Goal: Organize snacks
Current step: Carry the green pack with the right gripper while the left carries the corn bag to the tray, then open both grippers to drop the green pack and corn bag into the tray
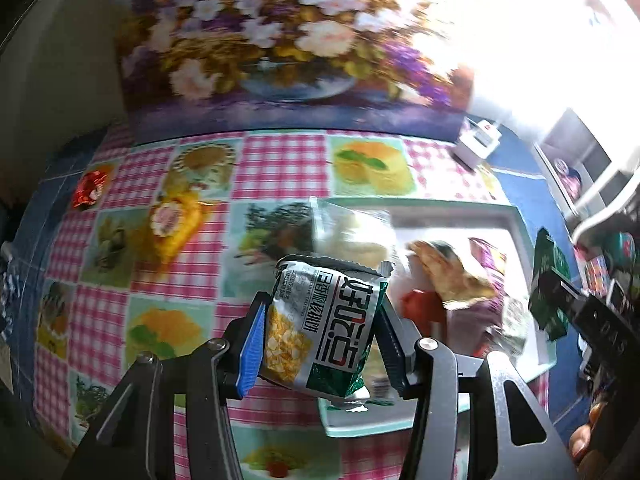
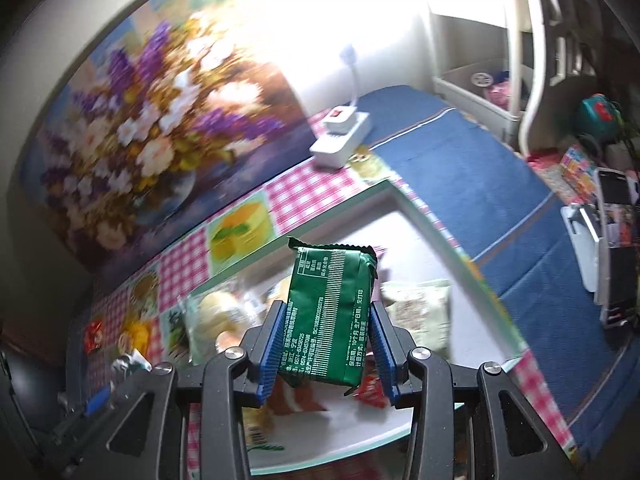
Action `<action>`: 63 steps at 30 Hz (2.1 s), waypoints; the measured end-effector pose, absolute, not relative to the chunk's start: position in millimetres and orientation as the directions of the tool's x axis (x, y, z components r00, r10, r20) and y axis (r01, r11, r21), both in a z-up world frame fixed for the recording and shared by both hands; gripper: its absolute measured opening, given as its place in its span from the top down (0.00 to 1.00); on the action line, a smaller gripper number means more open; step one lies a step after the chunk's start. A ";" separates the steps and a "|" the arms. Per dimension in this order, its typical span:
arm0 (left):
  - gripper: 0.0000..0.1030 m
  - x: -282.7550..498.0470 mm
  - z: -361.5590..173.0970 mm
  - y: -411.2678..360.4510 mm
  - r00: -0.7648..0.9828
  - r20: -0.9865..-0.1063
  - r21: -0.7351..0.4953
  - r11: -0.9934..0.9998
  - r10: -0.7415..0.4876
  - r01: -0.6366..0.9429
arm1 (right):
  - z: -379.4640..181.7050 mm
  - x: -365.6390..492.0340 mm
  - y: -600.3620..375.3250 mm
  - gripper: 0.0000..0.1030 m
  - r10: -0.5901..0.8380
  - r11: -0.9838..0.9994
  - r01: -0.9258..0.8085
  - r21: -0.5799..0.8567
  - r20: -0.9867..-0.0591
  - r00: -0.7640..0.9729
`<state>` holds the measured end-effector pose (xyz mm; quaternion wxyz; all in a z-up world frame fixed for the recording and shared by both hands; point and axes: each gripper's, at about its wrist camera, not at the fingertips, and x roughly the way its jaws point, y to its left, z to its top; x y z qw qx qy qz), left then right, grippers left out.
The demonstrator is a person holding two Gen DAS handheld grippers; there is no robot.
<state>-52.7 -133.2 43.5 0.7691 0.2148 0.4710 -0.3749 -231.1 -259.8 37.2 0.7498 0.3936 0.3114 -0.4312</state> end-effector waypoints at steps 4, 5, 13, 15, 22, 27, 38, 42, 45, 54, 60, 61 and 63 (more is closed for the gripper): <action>0.49 -69.1 40.8 -143.4 0.249 -0.891 -0.025 0.590 -0.379 0.807 | 38.7 -245.5 -266.2 0.58 -0.420 0.287 0.903 0.321 -0.804 0.420; 0.49 -73.5 39.9 -145.9 0.240 -0.893 -0.028 0.580 -0.381 0.814 | 38.5 -247.6 -266.7 0.58 -0.423 0.281 0.905 0.320 -0.805 0.416; 0.49 -90.8 24.5 -159.1 0.214 -0.912 -0.009 0.540 -0.349 0.842 | 17.9 -248.9 -273.3 0.57 -0.357 0.251 0.908 0.334 -0.840 0.408; 0.49 -91.4 15.9 -162.1 0.207 -0.923 0.000 0.537 -0.325 0.843 | 11.1 -247.7 -273.6 0.57 -0.340 0.246 0.914 0.322 -0.855 0.393; 0.49 -93.6 -5.7 -167.6 0.180 -0.946 0.011 0.528 -0.271 0.849 | -11.1 -246.0 -275.3 0.57 -0.266 0.224 0.919 0.324 -0.887 0.377; 0.49 -99.5 -7.9 -170.4 0.177 -0.948 0.018 0.512 -0.265 0.859 | -12.1 -245.8 -275.1 0.57 -0.261 0.225 0.920 0.321 -0.890 0.374; 0.39 -100.1 -10.2 -172.9 0.145 -0.955 -0.011 0.519 -0.259 0.854 | -11.8 -245.4 -275.0 0.56 -0.261 0.214 0.925 0.314 -0.894 0.364; 0.39 -99.6 -9.5 -172.4 0.151 -0.954 -0.008 0.526 -0.259 0.850 | -10.1 -246.3 -274.8 0.56 -0.268 0.212 0.924 0.319 -0.890 0.369; 0.37 -97.4 -6.7 -171.3 0.158 -0.952 -0.008 0.535 -0.263 0.845 | -8.6 -246.5 -275.1 0.56 -0.272 0.213 0.921 0.325 -0.886 0.375; 0.15 -81.1 3.0 -164.0 0.189 -0.945 -0.006 0.590 -0.268 0.807 | -9.4 -243.4 -275.9 0.30 -0.267 0.223 0.927 0.303 -0.895 0.357; 0.09 -59.6 4.7 -153.7 0.244 -0.939 0.018 0.672 -0.243 0.741 | -10.1 -243.1 -276.1 0.15 -0.274 0.224 0.931 0.287 -0.899 0.343; 0.05 -55.8 3.7 -151.7 0.253 -0.939 0.026 0.687 -0.232 0.726 | -10.1 -242.8 -276.0 0.12 -0.275 0.226 0.932 0.284 -0.899 0.340; 0.05 -45.2 0.4 -145.9 0.274 -0.940 0.041 0.729 -0.204 0.683 | -10.6 -241.7 -275.9 0.04 -0.278 0.232 0.934 0.271 -0.902 0.330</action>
